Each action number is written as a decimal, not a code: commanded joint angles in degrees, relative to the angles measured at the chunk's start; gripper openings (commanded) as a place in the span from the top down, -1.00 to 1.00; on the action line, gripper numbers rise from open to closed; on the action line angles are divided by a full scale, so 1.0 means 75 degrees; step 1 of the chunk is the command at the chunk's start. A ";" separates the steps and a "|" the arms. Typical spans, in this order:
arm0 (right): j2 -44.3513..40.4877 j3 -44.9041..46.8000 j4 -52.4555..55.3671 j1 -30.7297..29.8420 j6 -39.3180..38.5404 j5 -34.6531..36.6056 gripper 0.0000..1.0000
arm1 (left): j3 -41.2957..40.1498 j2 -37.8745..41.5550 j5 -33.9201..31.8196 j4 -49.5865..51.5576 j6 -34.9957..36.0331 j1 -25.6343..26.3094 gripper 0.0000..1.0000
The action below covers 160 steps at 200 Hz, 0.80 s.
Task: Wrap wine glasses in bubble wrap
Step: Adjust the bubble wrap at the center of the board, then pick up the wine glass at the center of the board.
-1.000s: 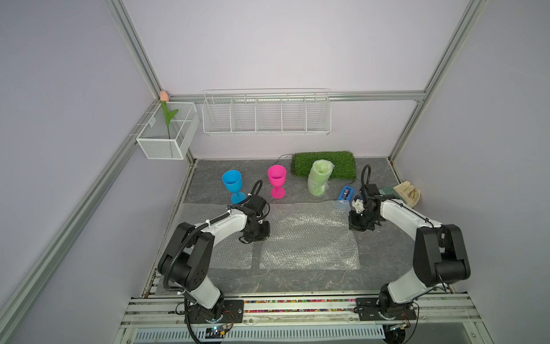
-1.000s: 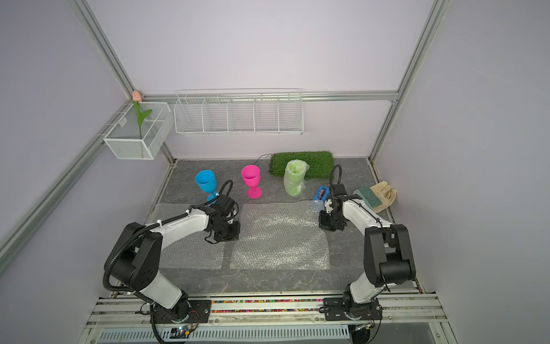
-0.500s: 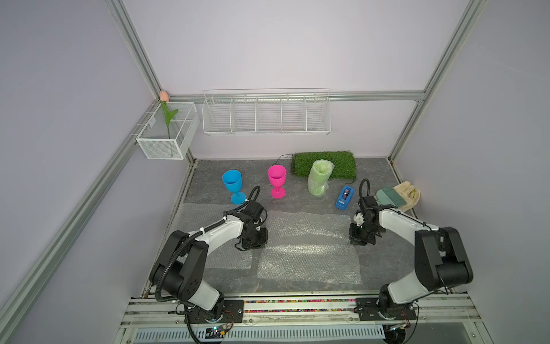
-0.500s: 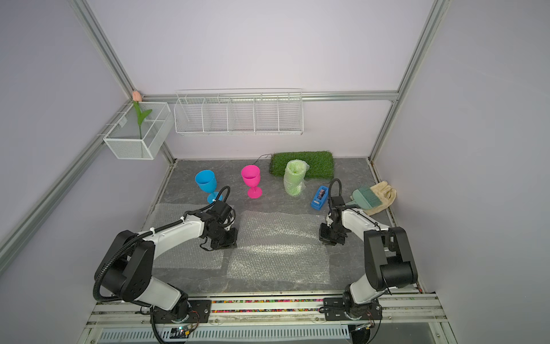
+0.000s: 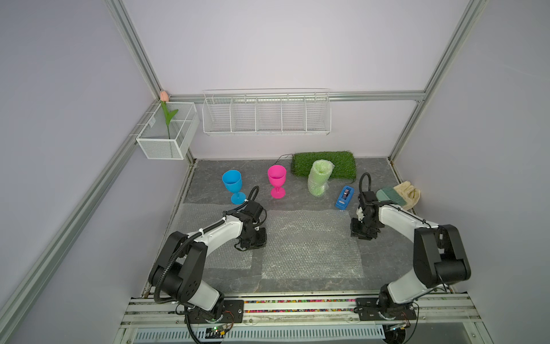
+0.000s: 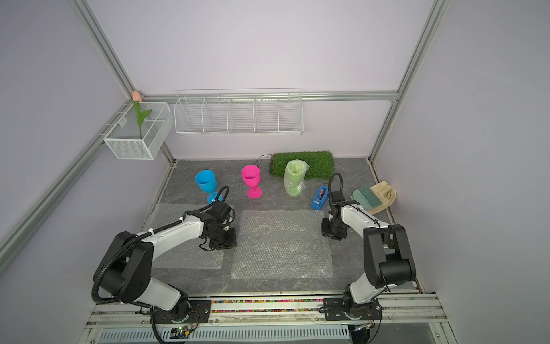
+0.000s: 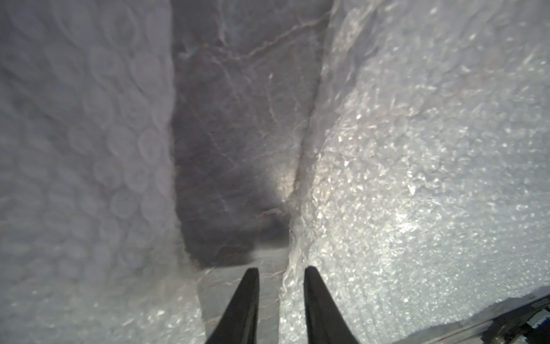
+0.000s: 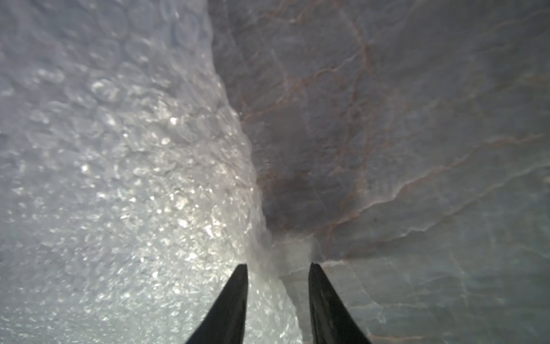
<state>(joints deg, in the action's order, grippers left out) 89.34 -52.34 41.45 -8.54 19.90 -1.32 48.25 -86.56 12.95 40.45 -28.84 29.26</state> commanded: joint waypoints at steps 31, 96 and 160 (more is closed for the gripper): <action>-0.1499 -0.0563 -0.0095 -0.1023 -0.0462 0.0062 -0.39 | 0.0401 0.0864 -0.0707 0.0228 0.0153 -0.0063 0.23; -0.1564 -0.1445 -0.2055 -0.2200 -0.0553 -0.0277 -0.77 | 0.1109 0.2367 -0.2674 0.0821 0.0894 -0.0195 -0.48; -0.0270 -0.2163 -0.4691 -0.2627 -0.1313 -0.1872 -0.78 | 0.1200 0.3123 -0.3128 0.0243 0.2124 -0.0327 -0.99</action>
<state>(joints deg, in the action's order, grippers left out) 82.61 -65.30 16.03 -26.00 14.92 -10.90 55.27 -63.59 -7.35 42.89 -18.02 27.40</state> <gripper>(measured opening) 0.888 0.995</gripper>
